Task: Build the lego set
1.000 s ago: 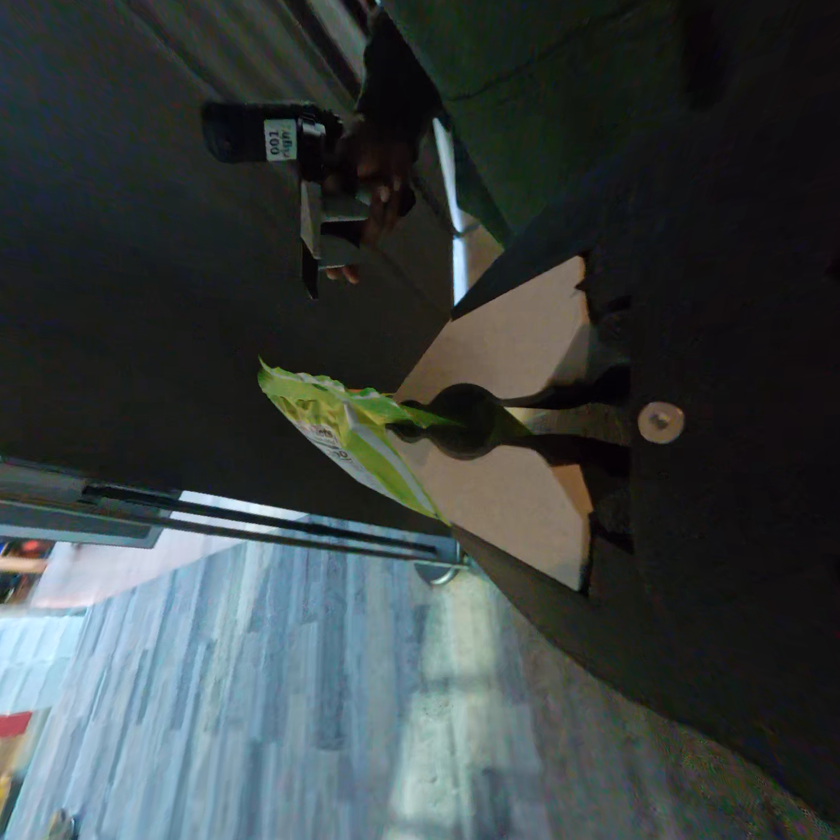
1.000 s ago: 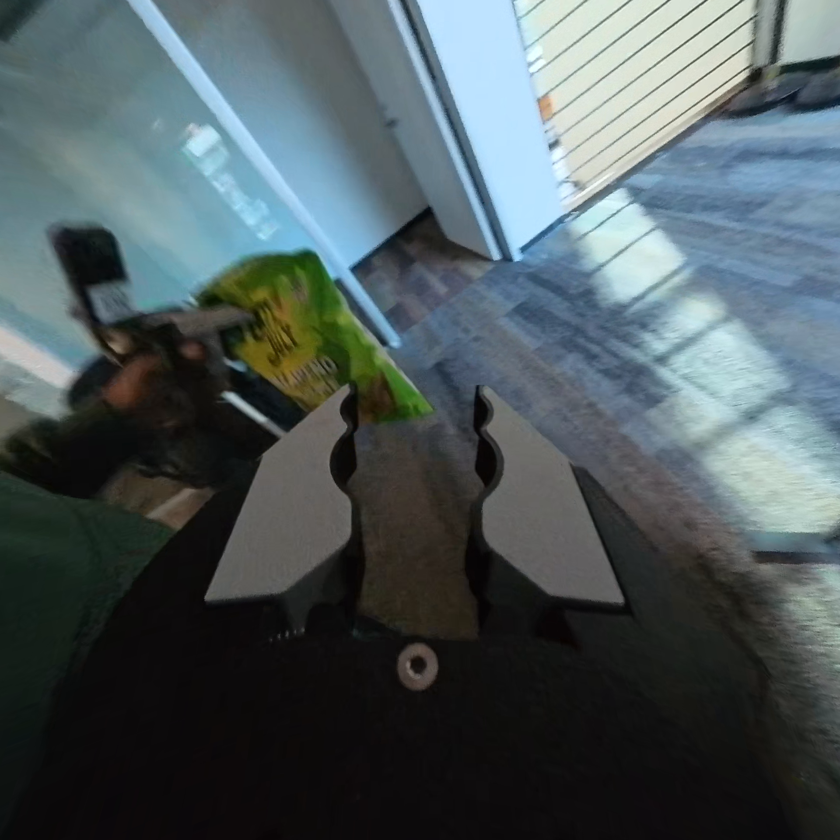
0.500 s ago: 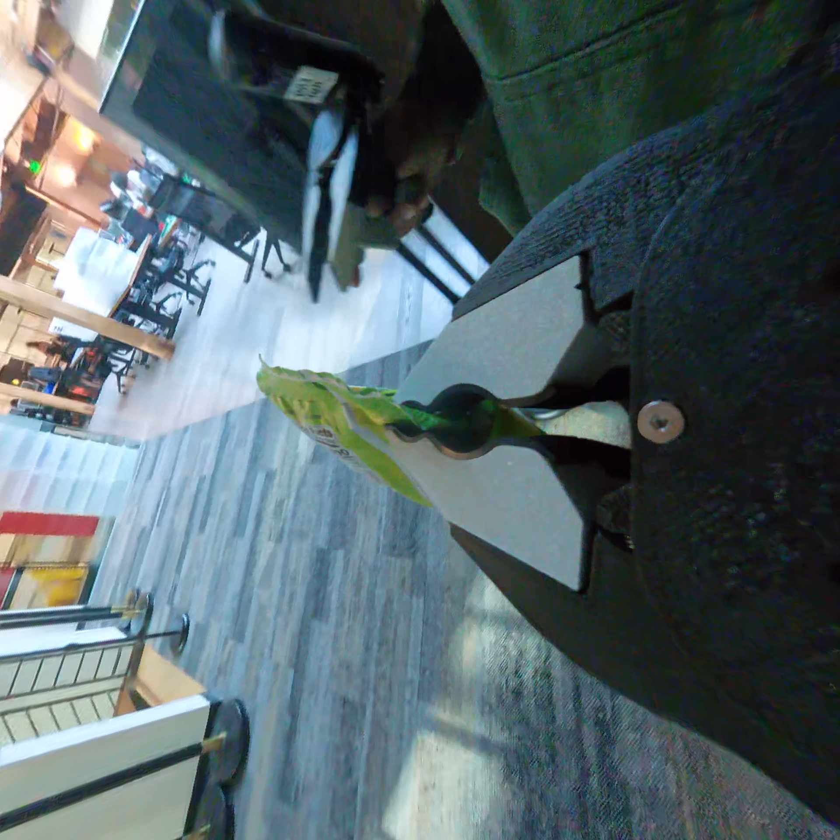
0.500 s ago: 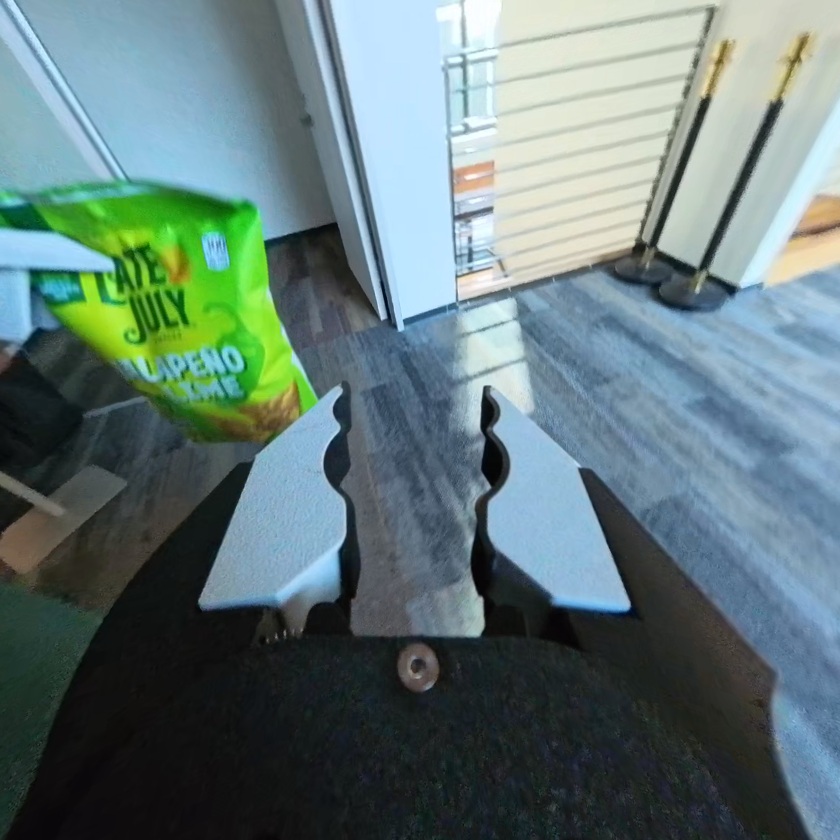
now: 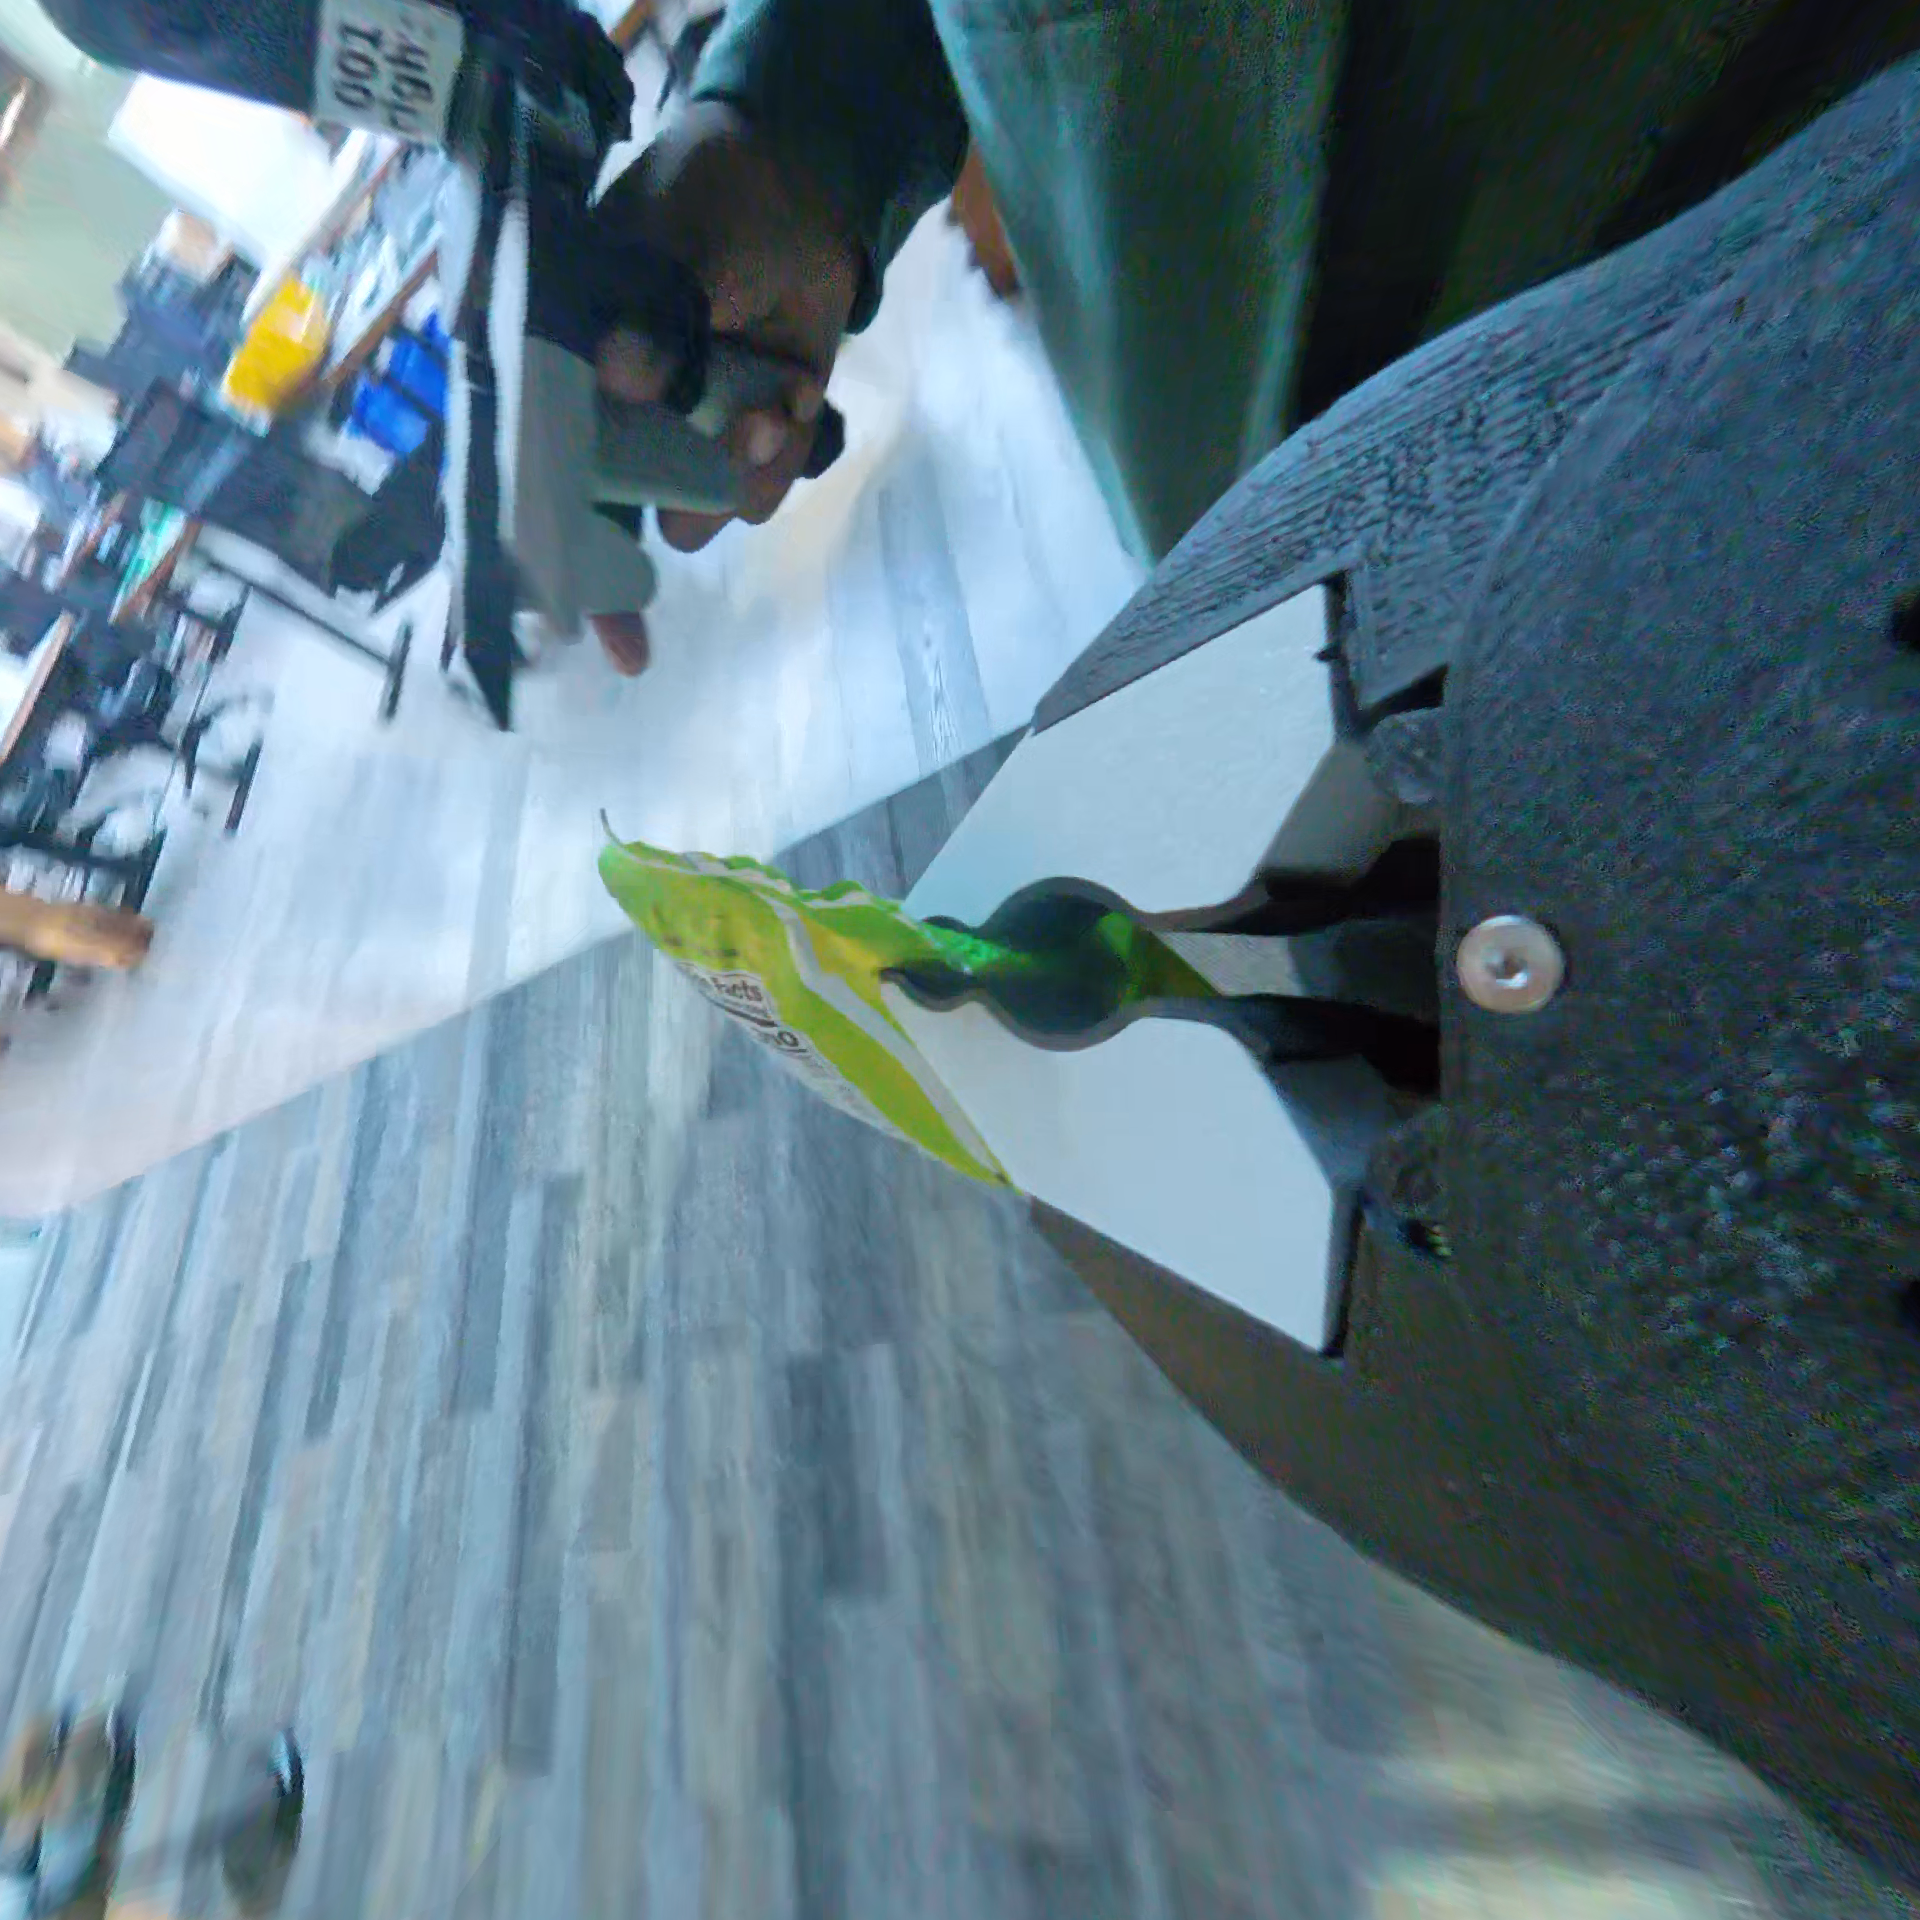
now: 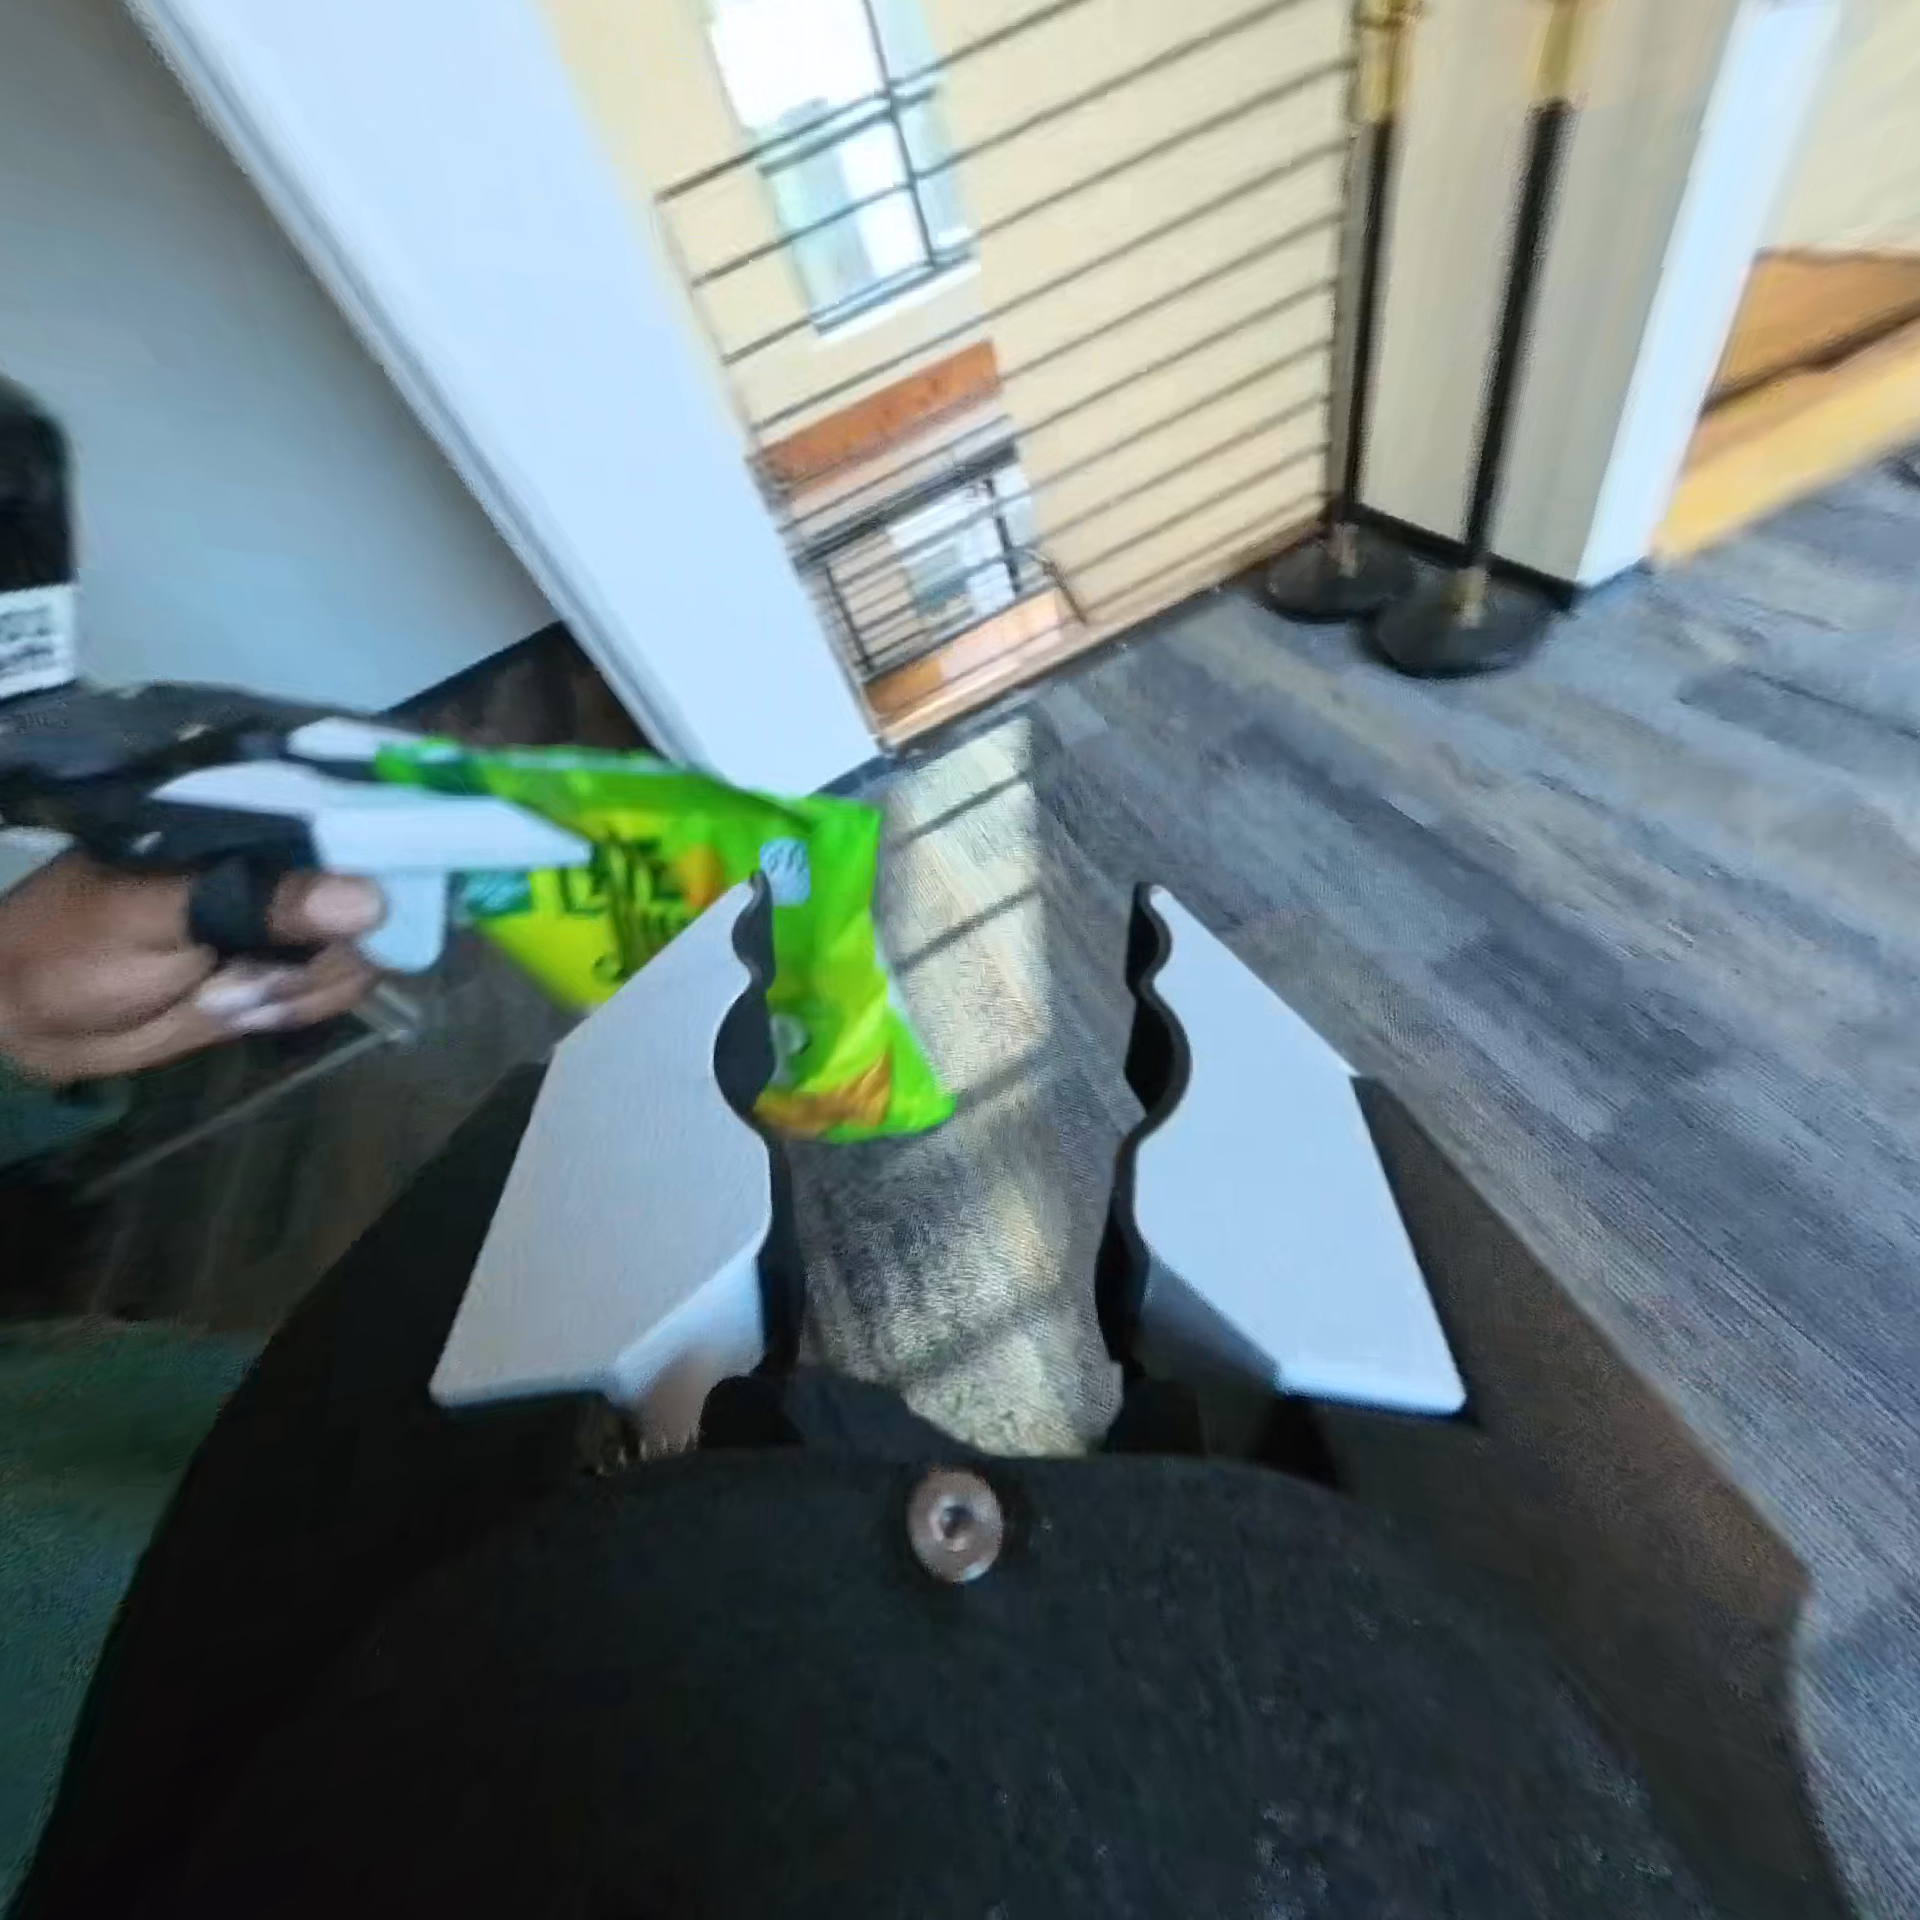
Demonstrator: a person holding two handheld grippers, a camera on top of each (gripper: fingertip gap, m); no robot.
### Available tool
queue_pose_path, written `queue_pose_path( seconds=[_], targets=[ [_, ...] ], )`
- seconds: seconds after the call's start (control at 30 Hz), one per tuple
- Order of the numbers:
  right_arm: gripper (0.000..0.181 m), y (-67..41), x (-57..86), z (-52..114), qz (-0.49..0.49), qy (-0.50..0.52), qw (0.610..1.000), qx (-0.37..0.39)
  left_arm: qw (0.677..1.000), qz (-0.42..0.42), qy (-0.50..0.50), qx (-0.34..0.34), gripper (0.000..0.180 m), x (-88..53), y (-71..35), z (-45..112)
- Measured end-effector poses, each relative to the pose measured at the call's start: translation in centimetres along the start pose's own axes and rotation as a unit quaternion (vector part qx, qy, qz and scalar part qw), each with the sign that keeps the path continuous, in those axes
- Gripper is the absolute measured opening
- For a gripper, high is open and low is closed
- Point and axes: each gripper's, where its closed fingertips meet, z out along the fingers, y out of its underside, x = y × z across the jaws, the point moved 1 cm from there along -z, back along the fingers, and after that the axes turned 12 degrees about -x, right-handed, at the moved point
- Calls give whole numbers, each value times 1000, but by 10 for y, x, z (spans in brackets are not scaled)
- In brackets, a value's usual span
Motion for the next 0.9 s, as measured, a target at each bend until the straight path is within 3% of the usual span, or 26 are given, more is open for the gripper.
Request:
queue_pose_path(
  seconds=[0.03,0.2,0.37,0.53,0.9],
  targets=[
    [65,-11,46,-18,18,29,999,10,999,35,34,-9,0,-3,-46,41],
    [66,-28,257,-151,127,233,962,69,947,232,212,-68,0,26,-258,224],
    [67,23,436,-250,204,379,898,95,888,354,276,-96,0,57,-403,423],
    [67,28,624,-303,261,403,871,107,902,301,296,-93,0,101,-491,633],
    [68,-170,1022,-426,126,412,898,91,896,235,360,-108,0,173,-657,975]
  ],
)
